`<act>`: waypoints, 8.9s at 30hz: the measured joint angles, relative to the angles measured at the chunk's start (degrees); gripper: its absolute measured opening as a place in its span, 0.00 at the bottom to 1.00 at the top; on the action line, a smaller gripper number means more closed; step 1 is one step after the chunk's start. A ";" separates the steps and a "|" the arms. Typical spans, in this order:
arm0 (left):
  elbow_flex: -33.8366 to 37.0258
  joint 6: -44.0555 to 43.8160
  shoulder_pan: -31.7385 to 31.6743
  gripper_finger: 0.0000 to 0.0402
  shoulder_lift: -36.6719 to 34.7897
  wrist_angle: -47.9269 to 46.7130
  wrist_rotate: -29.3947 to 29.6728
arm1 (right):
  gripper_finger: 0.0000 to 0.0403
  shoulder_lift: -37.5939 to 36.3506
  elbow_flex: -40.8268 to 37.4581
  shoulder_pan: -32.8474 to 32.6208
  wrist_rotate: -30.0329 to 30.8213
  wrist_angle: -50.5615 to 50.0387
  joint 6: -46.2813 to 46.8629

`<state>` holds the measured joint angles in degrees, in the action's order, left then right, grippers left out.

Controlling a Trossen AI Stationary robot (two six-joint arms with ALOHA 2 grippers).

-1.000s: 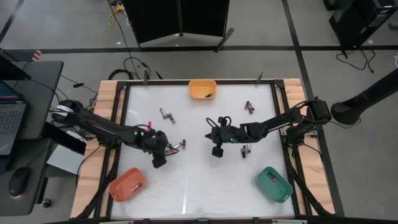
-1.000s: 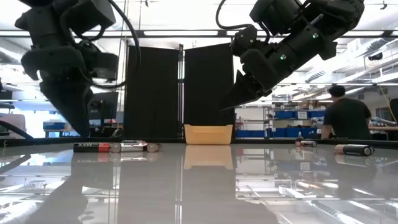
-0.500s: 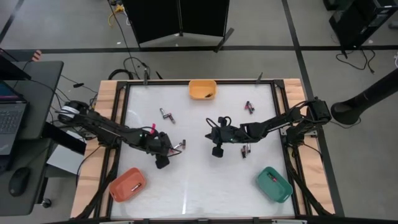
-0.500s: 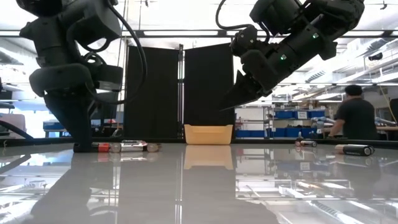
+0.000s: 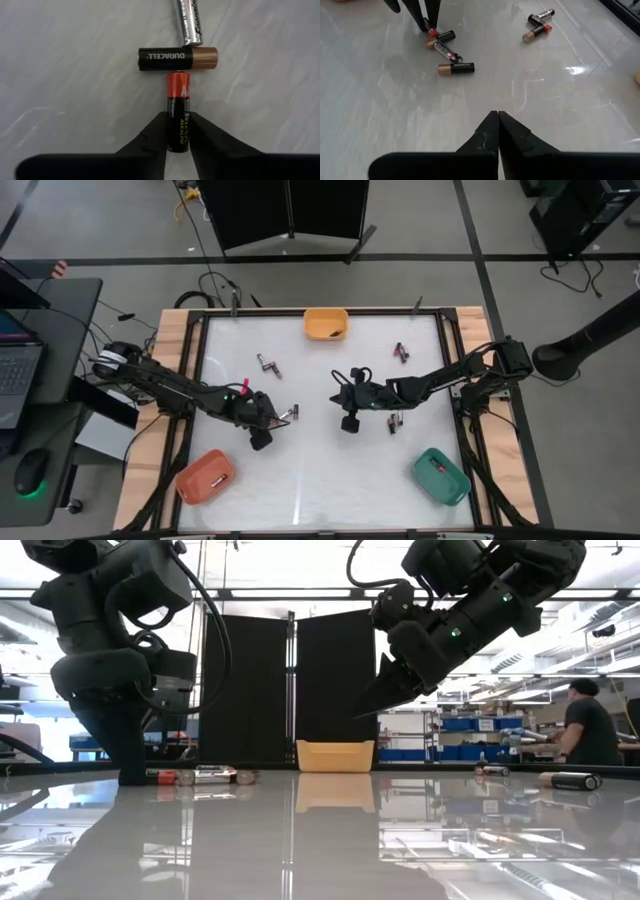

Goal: Sort batteries
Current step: Put the black-red battery into the green bin, then put the right silver battery into the orange bin

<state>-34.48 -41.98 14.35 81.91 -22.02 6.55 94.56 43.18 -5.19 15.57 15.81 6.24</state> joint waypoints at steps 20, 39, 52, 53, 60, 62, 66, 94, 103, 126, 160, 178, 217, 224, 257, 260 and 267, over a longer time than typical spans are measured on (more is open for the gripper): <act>-1.73 3.61 -0.11 0.12 -16.16 -0.24 1.10 | 0.02 0.02 -1.34 -0.11 -0.57 6.97 -1.00; 1.09 32.60 -13.27 0.12 -1.76 60.70 -12.17 | 0.13 -1.92 -10.40 -2.28 -2.09 31.92 2.65; 1.05 33.90 -21.91 0.12 6.78 80.02 -24.42 | 0.34 -11.19 -10.40 -2.32 5.95 33.68 4.19; 1.06 33.88 -22.15 0.12 7.29 80.52 -24.69 | 0.35 -11.51 -10.40 -2.34 5.97 34.60 4.22; 0.90 30.93 -23.28 0.12 11.54 91.63 -27.87 | 0.43 -12.22 -10.40 -2.73 5.92 38.54 4.61; 0.77 30.82 -23.55 0.12 11.61 92.20 -27.95 | 0.44 -12.22 -10.40 -2.73 5.90 38.89 4.72; -1.78 30.91 -23.82 0.12 11.59 89.78 -29.18 | 0.44 -12.22 -10.38 -2.71 5.88 39.99 4.35; -14.70 29.33 -23.71 0.12 19.32 83.11 -33.09 | 0.30 -12.20 -10.34 -4.07 5.86 42.60 -4.92; -14.69 29.82 -23.74 0.12 19.32 84.33 -33.29 | 0.15 -12.20 -10.34 -4.17 7.14 42.88 -5.73; -14.60 31.34 -26.21 0.37 19.34 83.21 -33.13 | 0.15 -30.01 -9.12 -6.45 9.66 20.47 -9.50; -14.58 32.76 -32.85 0.37 19.17 83.34 -38.38 | 0.15 -14.92 15.12 -39.76 -20.04 -72.89 84.49; -14.58 32.76 -33.35 0.37 19.10 83.36 -38.36 | 0.15 -0.91 15.12 -41.38 -20.87 -72.77 83.55; -14.58 32.76 -33.38 0.37 19.08 83.40 -38.05 | 0.29 -0.04 10.38 -45.38 -22.38 -69.32 88.03; -14.56 32.76 -33.38 0.37 19.08 84.64 -38.05 | 0.32 -0.04 17.43 -45.35 -22.91 -75.77 85.30; 7.80 40.28 -30.36 0.21 19.06 107.02 -34.21 | 0.22 -8.94 11.74 -12.30 -11.17 -78.42 81.74; 9.05 40.33 -30.36 0.21 19.06 107.88 -34.05 | 0.28 -8.94 11.06 -10.80 -10.86 -77.77 82.73; 10.08 40.37 -30.36 0.21 19.06 107.86 -33.99 | 0.37 -8.94 7.44 -8.56 -10.64 -73.49 83.26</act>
<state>-24.40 -1.61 -16.01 100.97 85.84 -27.44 85.62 50.62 -13.75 4.93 -57.68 89.49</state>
